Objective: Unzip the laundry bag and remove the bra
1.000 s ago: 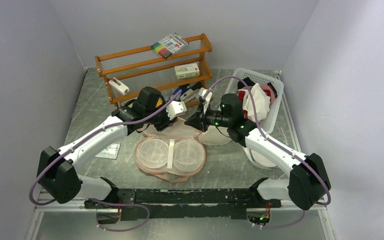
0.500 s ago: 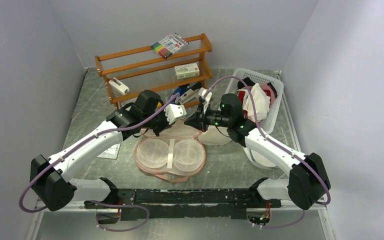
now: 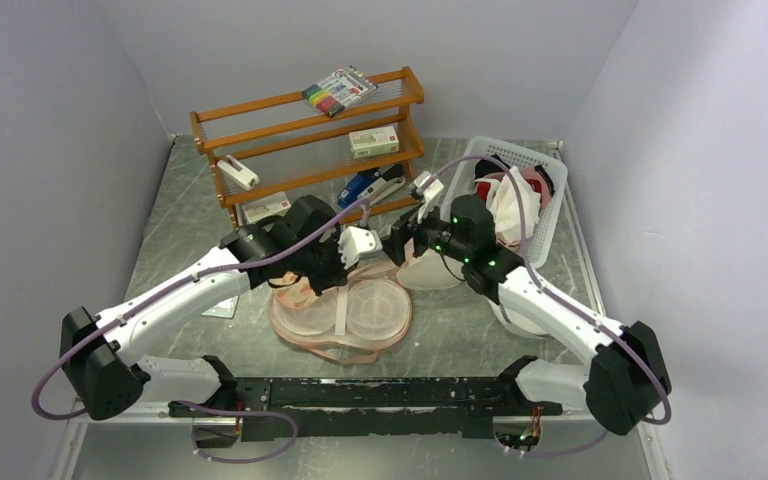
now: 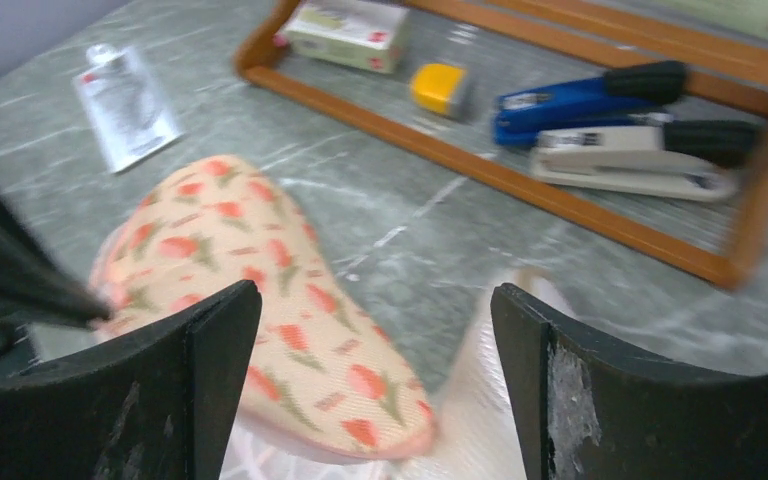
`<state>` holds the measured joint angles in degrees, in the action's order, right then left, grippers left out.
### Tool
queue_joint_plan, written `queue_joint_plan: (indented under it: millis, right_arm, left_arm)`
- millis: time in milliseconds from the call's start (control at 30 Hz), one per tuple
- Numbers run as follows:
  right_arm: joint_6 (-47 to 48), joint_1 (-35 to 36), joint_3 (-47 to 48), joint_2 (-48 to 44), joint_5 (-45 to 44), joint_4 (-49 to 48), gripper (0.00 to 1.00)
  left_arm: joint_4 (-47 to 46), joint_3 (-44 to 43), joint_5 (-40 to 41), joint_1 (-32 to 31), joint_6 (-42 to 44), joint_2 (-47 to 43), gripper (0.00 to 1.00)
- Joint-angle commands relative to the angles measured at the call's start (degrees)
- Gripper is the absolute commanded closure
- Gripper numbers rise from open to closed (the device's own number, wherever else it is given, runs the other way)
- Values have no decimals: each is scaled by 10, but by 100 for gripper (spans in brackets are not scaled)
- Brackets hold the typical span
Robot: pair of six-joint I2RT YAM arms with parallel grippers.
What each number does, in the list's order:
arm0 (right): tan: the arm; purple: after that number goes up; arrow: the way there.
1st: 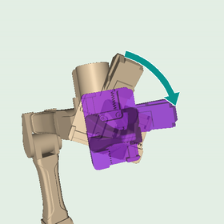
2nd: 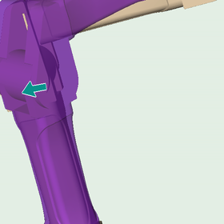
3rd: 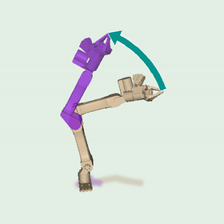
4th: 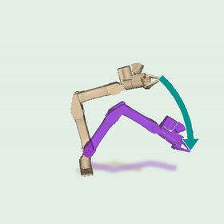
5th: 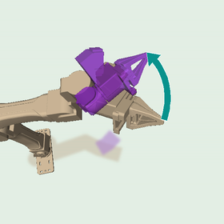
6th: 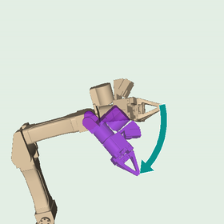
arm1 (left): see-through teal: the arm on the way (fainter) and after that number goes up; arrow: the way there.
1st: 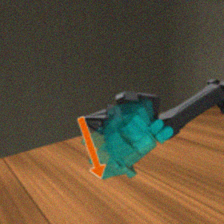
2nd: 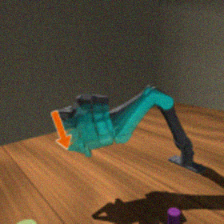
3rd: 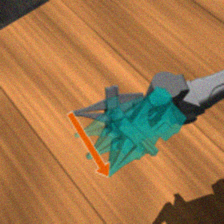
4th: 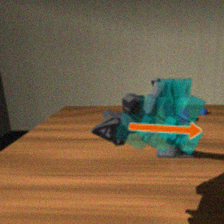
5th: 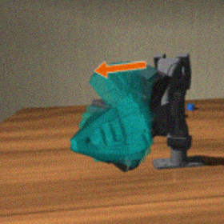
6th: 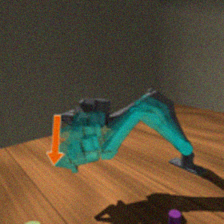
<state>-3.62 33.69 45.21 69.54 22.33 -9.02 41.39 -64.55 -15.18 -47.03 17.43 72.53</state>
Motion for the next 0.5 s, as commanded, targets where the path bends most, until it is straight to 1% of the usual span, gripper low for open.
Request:
queue_joint_plan:
  millis: [0,133,200,333,467]
  right_arm:
    - [-22,-5,-24,-52,-206,-26,11]
    - [-45,-17,-39,-81,-335,-19,7]
    - [-54,-23,-46,-91,-371,-19,6]
    - [-66,-31,-56,-108,-407,-23,6]
    - [-66,-33,-64,-121,-416,-28,6]
  left_arm:
    - [41,3,-60,-10,-12,-10,93]
    - [49,19,-83,-17,-4,-2,93]
    - [47,27,-100,-24,-2,3,93]
    - [44,44,-113,-39,-1,18,93]
    - [41,63,-116,-70,-2,29,93]
